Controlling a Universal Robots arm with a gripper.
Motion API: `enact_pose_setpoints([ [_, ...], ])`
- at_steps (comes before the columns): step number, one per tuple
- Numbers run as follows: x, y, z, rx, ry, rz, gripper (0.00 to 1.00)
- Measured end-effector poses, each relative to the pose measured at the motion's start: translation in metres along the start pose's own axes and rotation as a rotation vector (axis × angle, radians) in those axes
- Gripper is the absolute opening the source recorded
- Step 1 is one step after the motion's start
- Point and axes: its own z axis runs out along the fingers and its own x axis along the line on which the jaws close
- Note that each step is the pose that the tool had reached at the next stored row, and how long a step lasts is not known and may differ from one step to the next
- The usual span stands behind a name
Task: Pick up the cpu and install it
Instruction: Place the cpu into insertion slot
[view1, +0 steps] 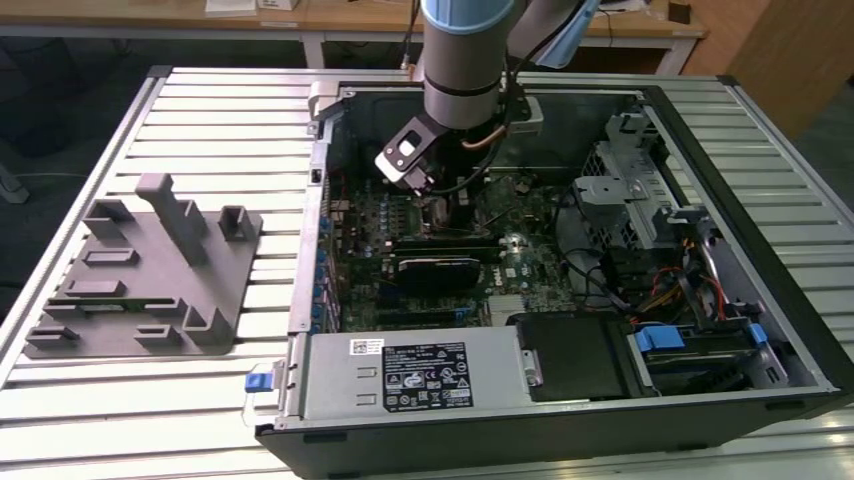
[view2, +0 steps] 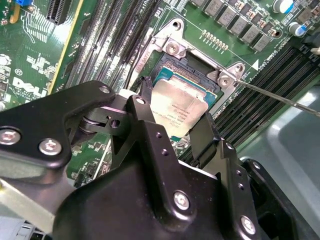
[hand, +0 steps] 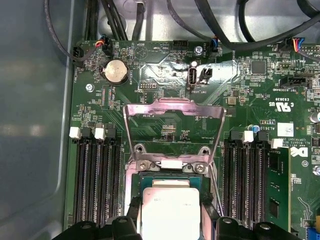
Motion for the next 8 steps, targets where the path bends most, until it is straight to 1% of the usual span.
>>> enact_pose_setpoints([
  [8, -0.0002, -0.0003, 0.0021, -0.0003, 0.0009, 0.000, 0.55],
])
